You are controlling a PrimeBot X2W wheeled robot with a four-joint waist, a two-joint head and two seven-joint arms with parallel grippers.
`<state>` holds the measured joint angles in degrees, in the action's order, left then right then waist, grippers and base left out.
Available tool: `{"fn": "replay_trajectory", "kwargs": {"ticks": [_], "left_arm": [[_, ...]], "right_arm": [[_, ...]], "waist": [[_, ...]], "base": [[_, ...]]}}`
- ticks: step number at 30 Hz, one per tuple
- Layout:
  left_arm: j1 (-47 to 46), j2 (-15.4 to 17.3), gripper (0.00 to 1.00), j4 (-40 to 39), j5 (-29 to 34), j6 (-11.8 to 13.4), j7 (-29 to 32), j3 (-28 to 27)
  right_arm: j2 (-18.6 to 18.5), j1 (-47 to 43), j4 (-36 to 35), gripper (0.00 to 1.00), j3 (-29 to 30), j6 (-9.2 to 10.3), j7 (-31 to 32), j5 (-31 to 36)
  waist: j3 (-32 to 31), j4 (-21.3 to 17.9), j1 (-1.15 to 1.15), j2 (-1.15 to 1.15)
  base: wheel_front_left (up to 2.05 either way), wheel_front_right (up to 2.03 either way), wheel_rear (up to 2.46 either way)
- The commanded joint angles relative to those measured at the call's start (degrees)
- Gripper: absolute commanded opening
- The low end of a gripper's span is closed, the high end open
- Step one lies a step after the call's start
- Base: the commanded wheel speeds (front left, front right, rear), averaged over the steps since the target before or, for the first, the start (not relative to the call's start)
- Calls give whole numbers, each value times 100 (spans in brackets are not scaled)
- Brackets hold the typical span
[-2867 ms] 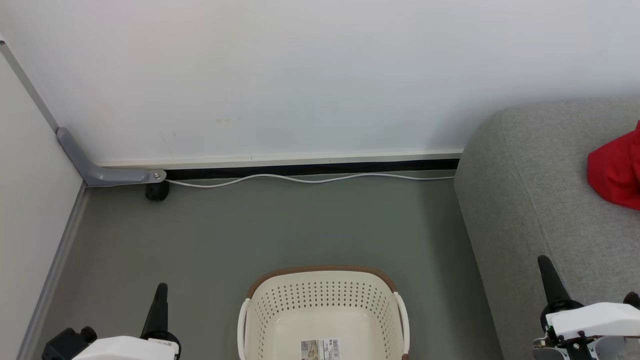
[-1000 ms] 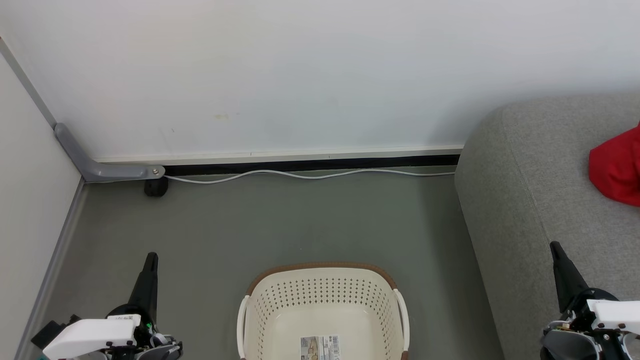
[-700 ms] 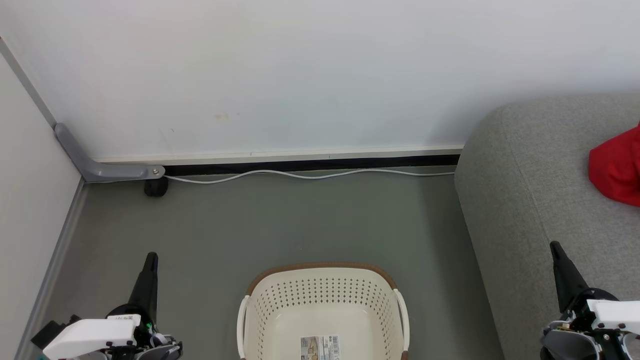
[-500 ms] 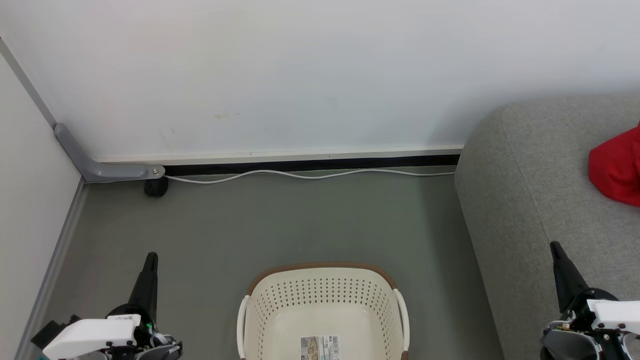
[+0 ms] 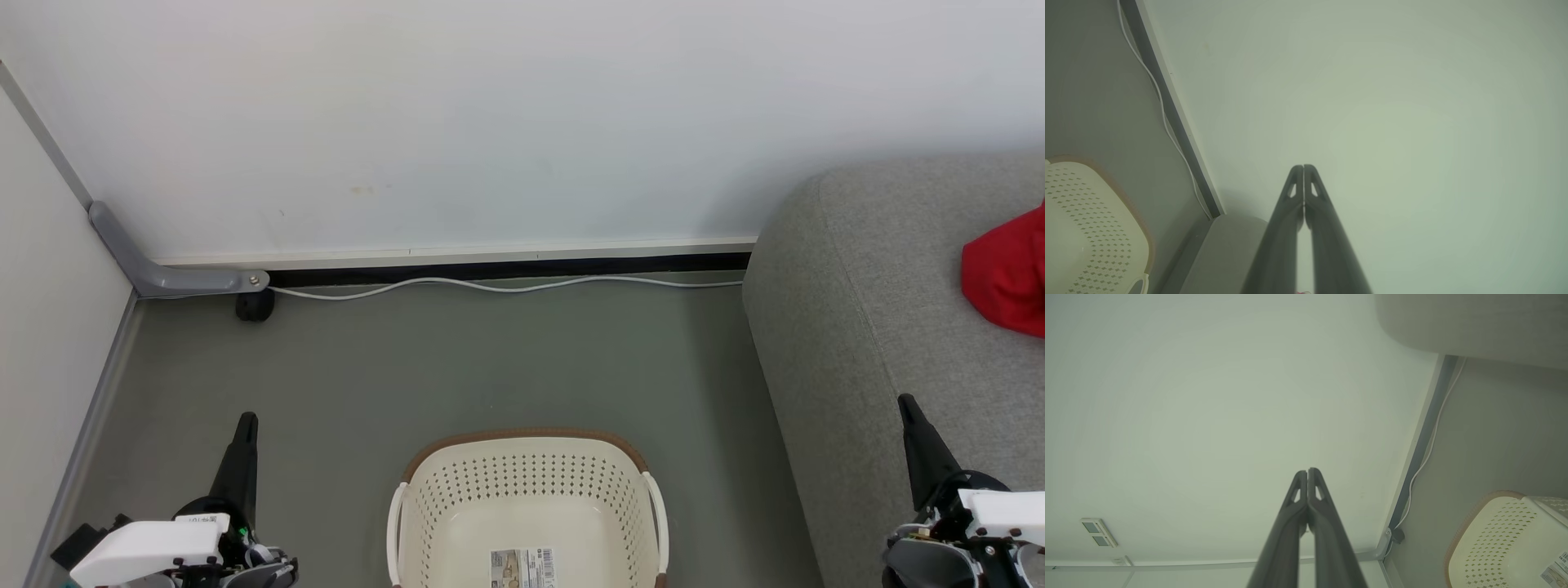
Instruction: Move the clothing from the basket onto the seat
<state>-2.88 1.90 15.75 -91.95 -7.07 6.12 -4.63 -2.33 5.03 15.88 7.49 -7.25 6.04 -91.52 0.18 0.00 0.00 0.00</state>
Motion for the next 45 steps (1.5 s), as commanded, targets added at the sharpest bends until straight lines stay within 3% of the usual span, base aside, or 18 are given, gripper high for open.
{"fn": "replay_trajectory", "kwargs": {"ticks": [1, 45], "left_arm": [[-331, 98, 0, -169, -21, -42, 36, -189], [-331, 98, 0, -170, -22, -42, 36, -188]], "right_arm": [[-54, 116, -186, 0, -96, -24, 46, -64], [-54, 115, -186, 0, -97, -24, 45, -64]], "waist": [[0, 0, 0, 0], [0, 0, 0, 0]], "base": [[0, 0, 0], [0, 0, 0]]}}
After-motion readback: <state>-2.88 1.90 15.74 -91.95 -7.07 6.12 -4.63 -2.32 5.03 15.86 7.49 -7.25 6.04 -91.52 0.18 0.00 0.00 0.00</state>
